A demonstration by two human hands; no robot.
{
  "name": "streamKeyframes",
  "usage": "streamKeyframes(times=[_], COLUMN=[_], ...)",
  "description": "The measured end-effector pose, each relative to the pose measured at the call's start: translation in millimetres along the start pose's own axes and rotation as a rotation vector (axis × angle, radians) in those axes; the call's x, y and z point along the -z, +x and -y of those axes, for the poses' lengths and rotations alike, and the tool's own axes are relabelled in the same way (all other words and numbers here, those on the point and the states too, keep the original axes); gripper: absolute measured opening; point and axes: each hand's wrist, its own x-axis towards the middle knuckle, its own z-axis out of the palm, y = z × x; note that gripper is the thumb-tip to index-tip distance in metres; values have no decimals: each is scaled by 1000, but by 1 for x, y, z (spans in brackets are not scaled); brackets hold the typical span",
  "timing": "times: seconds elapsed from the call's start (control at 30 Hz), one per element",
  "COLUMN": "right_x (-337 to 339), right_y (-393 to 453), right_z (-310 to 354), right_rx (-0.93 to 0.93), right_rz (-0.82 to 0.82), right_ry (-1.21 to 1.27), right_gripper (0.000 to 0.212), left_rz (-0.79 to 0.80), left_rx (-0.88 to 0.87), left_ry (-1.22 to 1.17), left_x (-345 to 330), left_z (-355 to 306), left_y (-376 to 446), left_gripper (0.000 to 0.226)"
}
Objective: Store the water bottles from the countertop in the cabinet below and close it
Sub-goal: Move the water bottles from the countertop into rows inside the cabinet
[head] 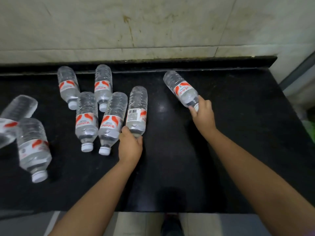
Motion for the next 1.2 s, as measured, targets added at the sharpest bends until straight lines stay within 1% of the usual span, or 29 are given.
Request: streamKeyframes(times=[0.1, 0.17, 0.23, 0.27, 0.37, 0.47, 0.57, 0.67, 0.73, 0.8, 0.97, 1.0, 1.03, 1.1, 1.2], right_x=[19, 33, 46, 53, 77, 105, 129, 142, 140, 131, 95, 83, 70, 44, 3], right_y=[-43, -77, -119, -143, -211, -269, -309, -336, -351, -363, -378, -379, -379, -376, -365], right_z=[8, 13, 19, 24, 39, 59, 78, 92, 96, 94, 67, 59, 50, 35, 12], right_rx=[75, 183, 277, 303, 394, 352, 315, 295, 322, 337, 364, 374, 385, 407, 452], right_rz=[-68, -112, -127, -119, -118, -75, -34, 102, 226, 345, 599, 642, 682, 749, 783], right_ry=[15, 0, -36, -67, -145, -151, -145, -225, -280, -312, -309, -311, -309, -306, -292], right_gripper=[42, 30, 21, 20, 30, 18, 27, 30, 28, 26, 25, 25, 25, 24, 26], left_rz=[-39, -53, -59, -55, -12, 2, -39, 27, 61, 61, -73, -49, 28, 222, 446], left_rx=[-51, -94, -151, -190, -330, -453, -484, -444, -510, -593, -667, -656, -585, -391, -241], left_ry=[-7, 10, 79, 125, 253, 216, 151, 74, 120, 175, 265, 309, 364, 479, 552], left_x=[14, 30, 49, 58, 84, 108, 131, 148, 154, 158, 150, 141, 130, 100, 45], left_z=[14, 28, 47, 59, 96, 120, 122, 122, 123, 125, 136, 141, 145, 158, 185], left_y=[-16, -36, -65, -81, -133, -181, -212, -227, -233, -241, -266, -268, -269, -266, -258], left_gripper=[38, 36, 35, 34, 33, 28, 24, 31, 35, 35, 31, 33, 35, 35, 37])
